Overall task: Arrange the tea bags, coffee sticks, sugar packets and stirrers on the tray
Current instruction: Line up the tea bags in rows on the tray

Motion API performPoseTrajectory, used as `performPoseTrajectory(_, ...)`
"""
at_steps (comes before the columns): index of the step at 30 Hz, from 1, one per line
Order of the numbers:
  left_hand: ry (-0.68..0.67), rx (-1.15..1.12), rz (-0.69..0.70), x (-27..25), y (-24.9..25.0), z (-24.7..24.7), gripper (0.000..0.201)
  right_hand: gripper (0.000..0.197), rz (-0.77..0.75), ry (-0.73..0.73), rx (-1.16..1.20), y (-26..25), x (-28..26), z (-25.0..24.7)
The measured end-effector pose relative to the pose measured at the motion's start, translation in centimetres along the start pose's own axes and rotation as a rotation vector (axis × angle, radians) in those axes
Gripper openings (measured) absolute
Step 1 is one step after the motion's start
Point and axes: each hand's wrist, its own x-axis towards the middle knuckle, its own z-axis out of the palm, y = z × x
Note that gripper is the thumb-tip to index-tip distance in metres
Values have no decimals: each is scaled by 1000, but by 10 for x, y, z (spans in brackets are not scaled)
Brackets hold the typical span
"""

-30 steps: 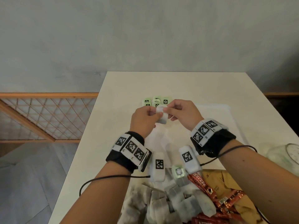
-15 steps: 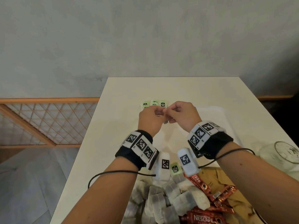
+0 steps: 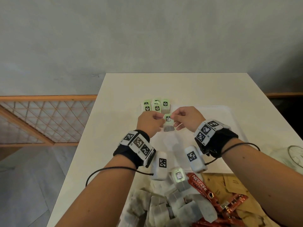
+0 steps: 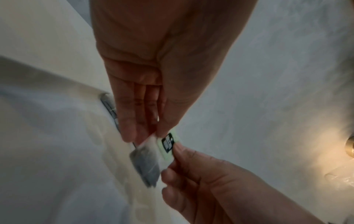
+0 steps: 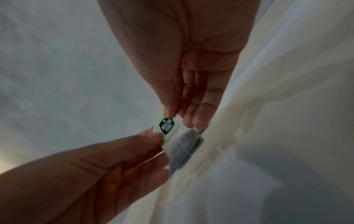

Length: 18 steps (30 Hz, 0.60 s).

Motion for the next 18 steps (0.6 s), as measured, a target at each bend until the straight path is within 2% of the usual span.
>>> performPoseTrajectory(6,86,175,-23,20,-11,-20,13,5,88,88,-52,11,27,0)
performPoseTrajectory(10,117,204,-17,32,-17,-28,9,4,57,161,-24,2,44,3)
performPoseTrajectory(18,119,204,-27,37,-16,-40,9,9,60,198,-93,-11,65,12)
